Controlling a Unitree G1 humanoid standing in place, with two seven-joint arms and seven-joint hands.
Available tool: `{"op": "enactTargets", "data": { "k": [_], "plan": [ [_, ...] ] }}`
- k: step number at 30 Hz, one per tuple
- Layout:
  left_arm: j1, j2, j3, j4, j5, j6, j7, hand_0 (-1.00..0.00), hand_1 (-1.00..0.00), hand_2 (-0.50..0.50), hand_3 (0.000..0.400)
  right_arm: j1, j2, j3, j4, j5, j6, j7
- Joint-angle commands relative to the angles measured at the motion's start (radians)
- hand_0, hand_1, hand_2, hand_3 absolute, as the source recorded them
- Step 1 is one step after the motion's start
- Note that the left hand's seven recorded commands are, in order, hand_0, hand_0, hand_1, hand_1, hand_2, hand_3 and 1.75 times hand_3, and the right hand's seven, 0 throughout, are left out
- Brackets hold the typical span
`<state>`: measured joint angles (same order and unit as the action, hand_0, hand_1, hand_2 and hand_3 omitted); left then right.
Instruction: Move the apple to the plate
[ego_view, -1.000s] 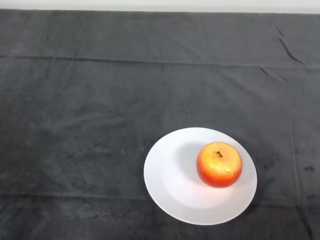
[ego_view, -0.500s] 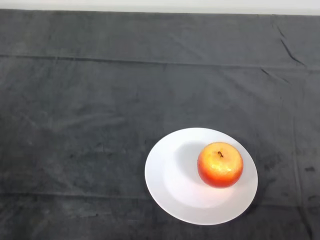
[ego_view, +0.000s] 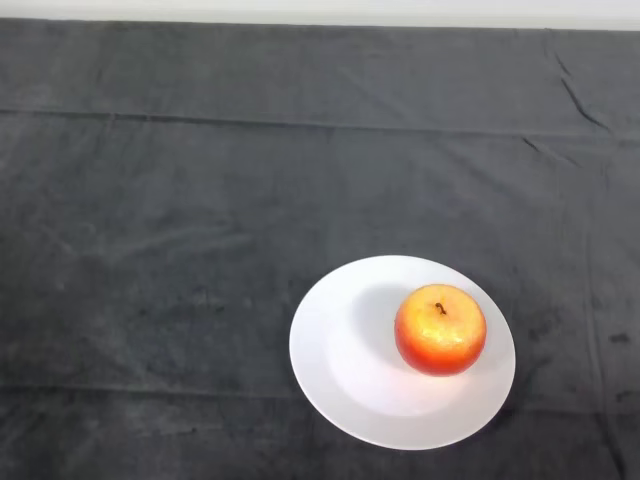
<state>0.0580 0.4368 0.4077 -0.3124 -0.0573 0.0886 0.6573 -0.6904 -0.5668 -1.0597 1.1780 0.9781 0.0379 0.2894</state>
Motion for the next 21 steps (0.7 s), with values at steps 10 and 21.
{"op": "enactTargets", "data": {
  "k": [10, 21],
  "plan": [
    [-0.001, -0.014, 0.030, -0.003, 0.016, -0.027, -0.006, 0.00, 0.00, 0.00, 0.000, -0.015, -0.023, -0.0011, -0.006, 0.0193, 0.000, -0.0032],
    [-0.007, -0.017, 0.023, 0.004, 0.018, -0.024, -0.011, 0.00, 0.00, 0.00, 0.000, -0.014, -0.023, -0.0010, -0.006, 0.0192, 0.000, -0.0033]
  ]
}}
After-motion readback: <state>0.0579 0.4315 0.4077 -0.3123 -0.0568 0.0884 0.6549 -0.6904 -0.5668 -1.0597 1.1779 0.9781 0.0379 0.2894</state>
